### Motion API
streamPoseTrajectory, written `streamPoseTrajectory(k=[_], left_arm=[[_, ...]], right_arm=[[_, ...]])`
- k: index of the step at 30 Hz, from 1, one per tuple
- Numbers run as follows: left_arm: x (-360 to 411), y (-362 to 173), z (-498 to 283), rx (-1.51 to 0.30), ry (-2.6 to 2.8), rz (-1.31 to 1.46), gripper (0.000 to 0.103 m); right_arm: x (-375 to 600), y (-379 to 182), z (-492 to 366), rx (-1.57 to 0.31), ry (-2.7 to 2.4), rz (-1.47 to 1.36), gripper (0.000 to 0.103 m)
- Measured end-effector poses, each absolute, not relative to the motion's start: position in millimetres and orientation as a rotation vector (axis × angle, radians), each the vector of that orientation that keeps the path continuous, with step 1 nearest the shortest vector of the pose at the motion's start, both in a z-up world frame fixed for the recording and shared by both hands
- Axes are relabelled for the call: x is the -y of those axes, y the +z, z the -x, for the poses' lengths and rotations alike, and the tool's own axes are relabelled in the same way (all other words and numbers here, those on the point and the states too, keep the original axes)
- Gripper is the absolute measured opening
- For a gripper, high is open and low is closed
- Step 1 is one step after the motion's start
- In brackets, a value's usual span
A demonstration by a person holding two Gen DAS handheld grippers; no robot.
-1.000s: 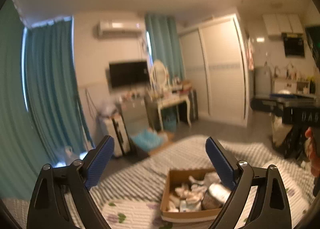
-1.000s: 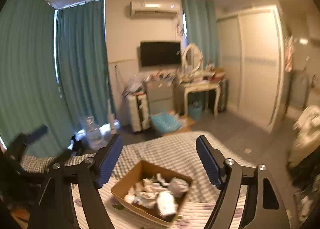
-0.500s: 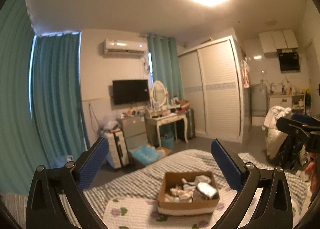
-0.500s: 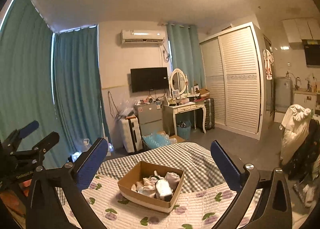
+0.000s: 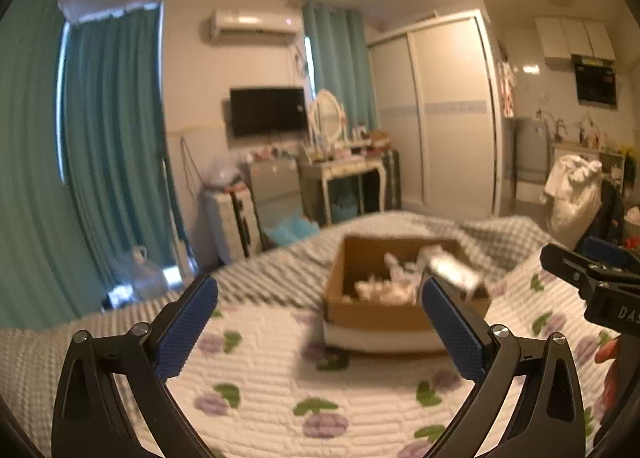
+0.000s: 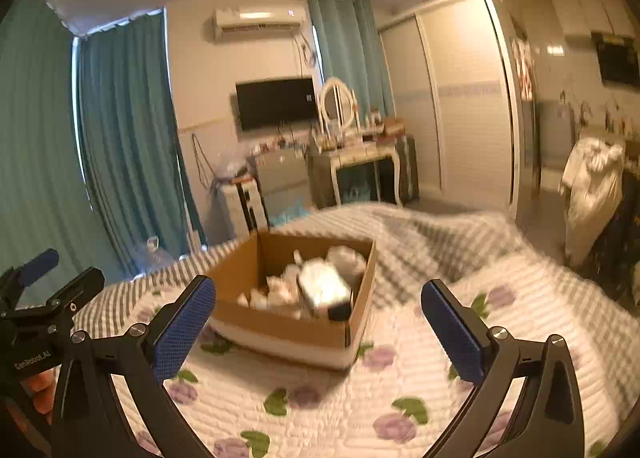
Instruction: Organize soft objects
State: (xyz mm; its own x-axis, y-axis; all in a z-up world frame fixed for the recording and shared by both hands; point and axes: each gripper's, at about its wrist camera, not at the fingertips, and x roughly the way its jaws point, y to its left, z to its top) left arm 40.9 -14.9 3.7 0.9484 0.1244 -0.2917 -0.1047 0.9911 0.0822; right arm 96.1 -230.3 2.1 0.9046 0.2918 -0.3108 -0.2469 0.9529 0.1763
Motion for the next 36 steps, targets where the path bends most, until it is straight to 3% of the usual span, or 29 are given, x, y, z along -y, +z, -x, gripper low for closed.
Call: streamPoseTrajectory(k=[6, 36], left_arm=[[5, -11, -49, -0.351, 0.096, -0.021, 0.103], [1, -7, -41, -0.348, 0.069, -0.014, 0.103]], right_arm=[[223, -19, -109, -0.383, 0.257, -0.114, 0.103], [211, -12, -95, -0.357, 0.249, -0.1, 0.103]])
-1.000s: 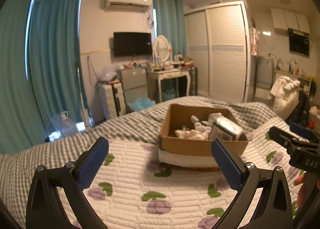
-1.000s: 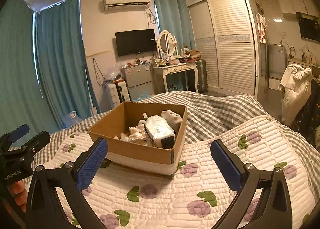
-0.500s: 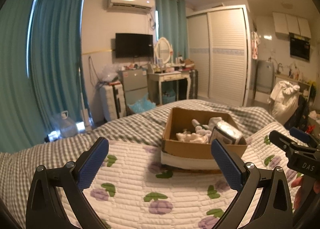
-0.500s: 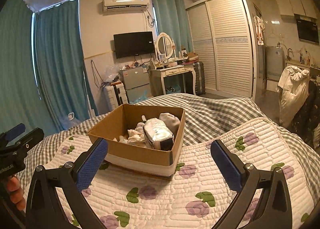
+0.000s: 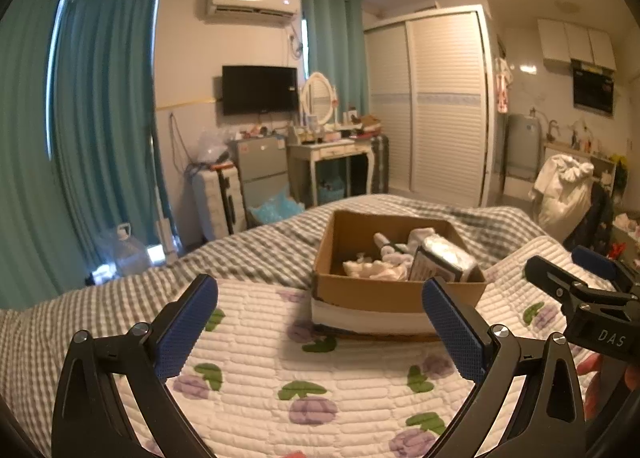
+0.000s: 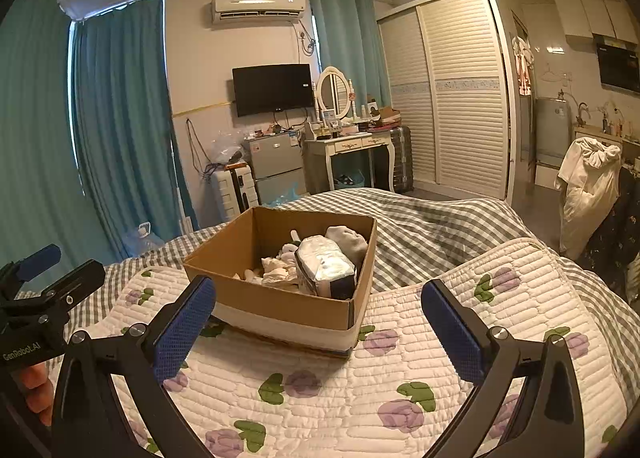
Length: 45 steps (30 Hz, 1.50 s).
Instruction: Organize soft objects
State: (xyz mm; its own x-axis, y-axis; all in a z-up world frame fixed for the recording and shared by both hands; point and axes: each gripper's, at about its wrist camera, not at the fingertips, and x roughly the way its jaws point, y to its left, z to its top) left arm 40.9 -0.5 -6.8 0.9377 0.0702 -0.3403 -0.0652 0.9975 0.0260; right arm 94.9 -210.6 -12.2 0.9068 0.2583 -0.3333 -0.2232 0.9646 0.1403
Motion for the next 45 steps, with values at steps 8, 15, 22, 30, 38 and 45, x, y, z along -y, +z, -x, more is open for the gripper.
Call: streamPoseTrajectory(k=[8, 15, 22, 30, 38, 45], left_arm=[[0.9, -6.5, -40.2, -0.348, 0.071, -0.019, 0.103], [2.7, -5.4, -40.1, -0.351, 0.069, -0.02, 0.103], [3.4, -5.9, -40.1, -0.353, 0.07, -0.022, 0.103], [3.1, -6.3, -40.1, -0.353, 0.07, -0.021, 0.103], [3.1, -7.1, -40.4, -0.353, 0.066, -0.019, 0.103], [3.4, -7.8, -40.2, -0.352, 0.067, -0.021, 0.103]], right_arm=[[207.4, -14.0, -93.5, -0.367, 0.249, -0.093, 0.103], [206.2, -14.9, -93.2, -0.372, 0.248, -0.092, 0.103], [204.9, -15.5, -92.1, -0.376, 0.249, -0.089, 0.103], [204.1, -15.9, -91.2, -0.373, 0.245, -0.085, 0.103], [203.8, -16.3, -91.0, -0.377, 0.246, -0.085, 0.103], [203.8, -16.5, -91.0, -0.376, 0.244, -0.085, 0.103]])
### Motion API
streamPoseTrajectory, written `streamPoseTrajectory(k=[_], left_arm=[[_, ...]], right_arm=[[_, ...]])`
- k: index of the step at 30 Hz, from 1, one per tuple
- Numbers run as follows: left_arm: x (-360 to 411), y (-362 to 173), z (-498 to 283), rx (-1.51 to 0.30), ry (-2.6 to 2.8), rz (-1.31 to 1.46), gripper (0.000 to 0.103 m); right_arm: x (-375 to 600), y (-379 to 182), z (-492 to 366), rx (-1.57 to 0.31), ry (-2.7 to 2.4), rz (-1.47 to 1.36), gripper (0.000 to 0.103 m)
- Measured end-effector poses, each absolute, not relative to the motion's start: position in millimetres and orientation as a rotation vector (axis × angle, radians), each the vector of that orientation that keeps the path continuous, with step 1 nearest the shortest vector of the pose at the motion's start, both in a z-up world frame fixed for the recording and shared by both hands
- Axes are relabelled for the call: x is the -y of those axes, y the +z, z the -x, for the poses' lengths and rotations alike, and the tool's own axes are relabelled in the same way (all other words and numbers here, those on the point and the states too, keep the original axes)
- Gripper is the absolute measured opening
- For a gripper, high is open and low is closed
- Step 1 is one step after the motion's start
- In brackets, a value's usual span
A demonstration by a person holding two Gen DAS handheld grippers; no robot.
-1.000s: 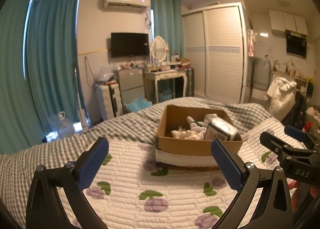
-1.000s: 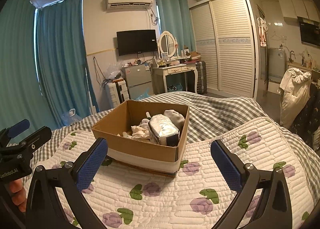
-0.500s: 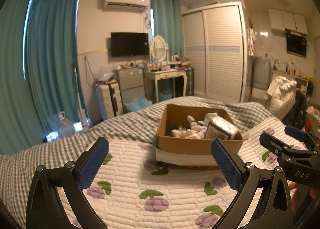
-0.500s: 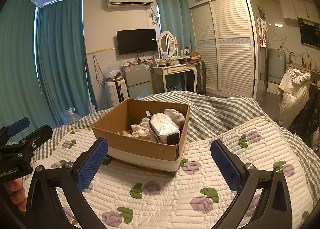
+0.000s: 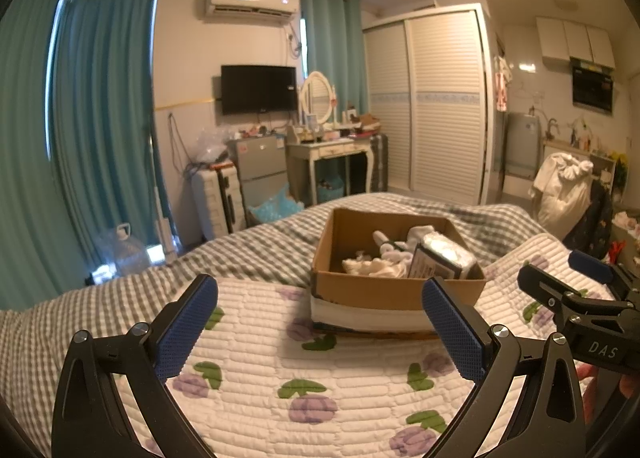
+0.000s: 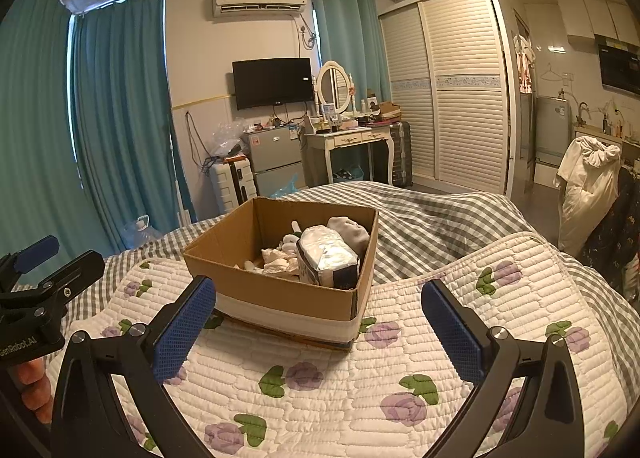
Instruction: Organize soft objects
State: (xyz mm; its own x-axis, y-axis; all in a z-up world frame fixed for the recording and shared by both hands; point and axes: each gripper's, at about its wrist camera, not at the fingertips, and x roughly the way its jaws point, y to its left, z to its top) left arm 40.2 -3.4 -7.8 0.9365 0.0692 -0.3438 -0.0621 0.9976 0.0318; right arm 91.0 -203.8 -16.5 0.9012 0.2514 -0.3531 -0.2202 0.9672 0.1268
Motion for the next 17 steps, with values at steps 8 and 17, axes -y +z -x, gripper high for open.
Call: streamPoseTrajectory(k=[8, 17], left_arm=[[4.1, -7.7, -40.2, -0.352, 0.067, -0.021, 0.103], [5.0, -10.5, -41.1, -0.356, 0.061, -0.027, 0.103]], right_arm=[[203.8, -16.7, -91.3, -0.377, 0.244, -0.085, 0.103], [203.6, -18.0, -90.7, -0.385, 0.237, -0.084, 0.103]])
